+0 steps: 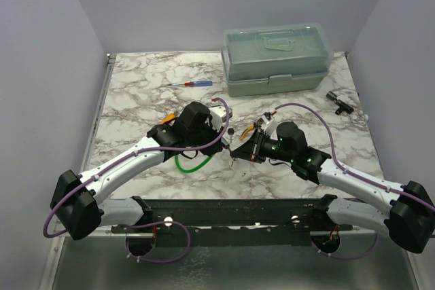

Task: Unlock with the key

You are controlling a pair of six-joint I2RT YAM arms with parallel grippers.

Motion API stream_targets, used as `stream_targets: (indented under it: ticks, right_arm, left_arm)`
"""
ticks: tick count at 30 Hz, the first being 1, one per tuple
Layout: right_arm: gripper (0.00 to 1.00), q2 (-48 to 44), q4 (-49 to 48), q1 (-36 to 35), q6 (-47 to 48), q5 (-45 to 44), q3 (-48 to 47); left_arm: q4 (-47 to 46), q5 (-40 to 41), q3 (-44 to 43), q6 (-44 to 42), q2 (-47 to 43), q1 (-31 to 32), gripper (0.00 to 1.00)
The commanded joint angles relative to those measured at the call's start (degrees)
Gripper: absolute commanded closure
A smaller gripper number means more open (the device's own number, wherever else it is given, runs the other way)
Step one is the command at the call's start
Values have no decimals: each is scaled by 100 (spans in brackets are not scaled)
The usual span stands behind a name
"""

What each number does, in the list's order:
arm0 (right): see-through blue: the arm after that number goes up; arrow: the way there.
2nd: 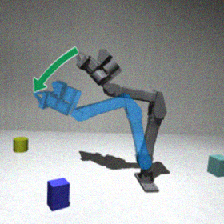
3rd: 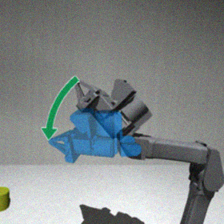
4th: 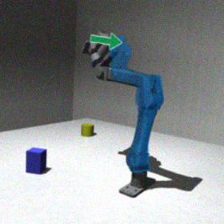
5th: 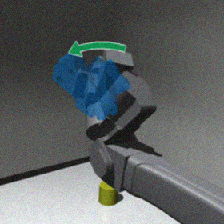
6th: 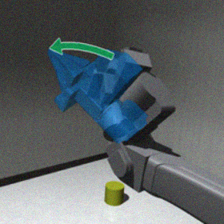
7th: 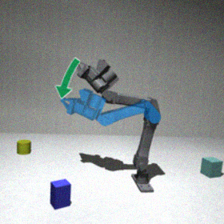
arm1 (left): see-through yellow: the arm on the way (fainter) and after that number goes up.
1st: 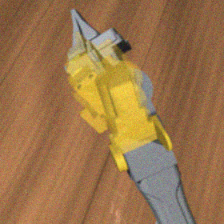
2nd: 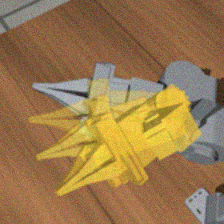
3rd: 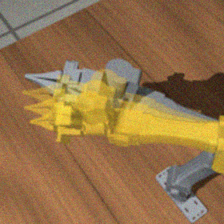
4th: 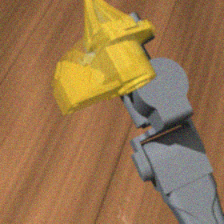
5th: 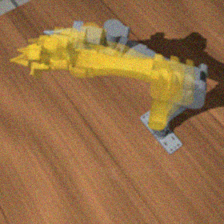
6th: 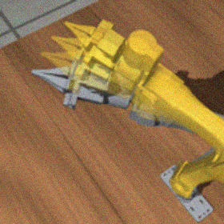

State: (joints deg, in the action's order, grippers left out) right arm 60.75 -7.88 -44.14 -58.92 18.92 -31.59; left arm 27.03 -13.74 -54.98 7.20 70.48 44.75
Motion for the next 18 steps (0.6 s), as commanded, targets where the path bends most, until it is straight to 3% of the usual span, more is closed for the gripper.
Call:
stream_targets:
  ticks: [1,18]
  right_arm:
    - [100,66,-49,39,49,-88,-75]
    - [100,108,-164,109,28,-32,-10]
  left_arm:
    - [-223,-48,14,-103,-184,45,100]
    - [-223,-113,14,-126,-191,51,100]
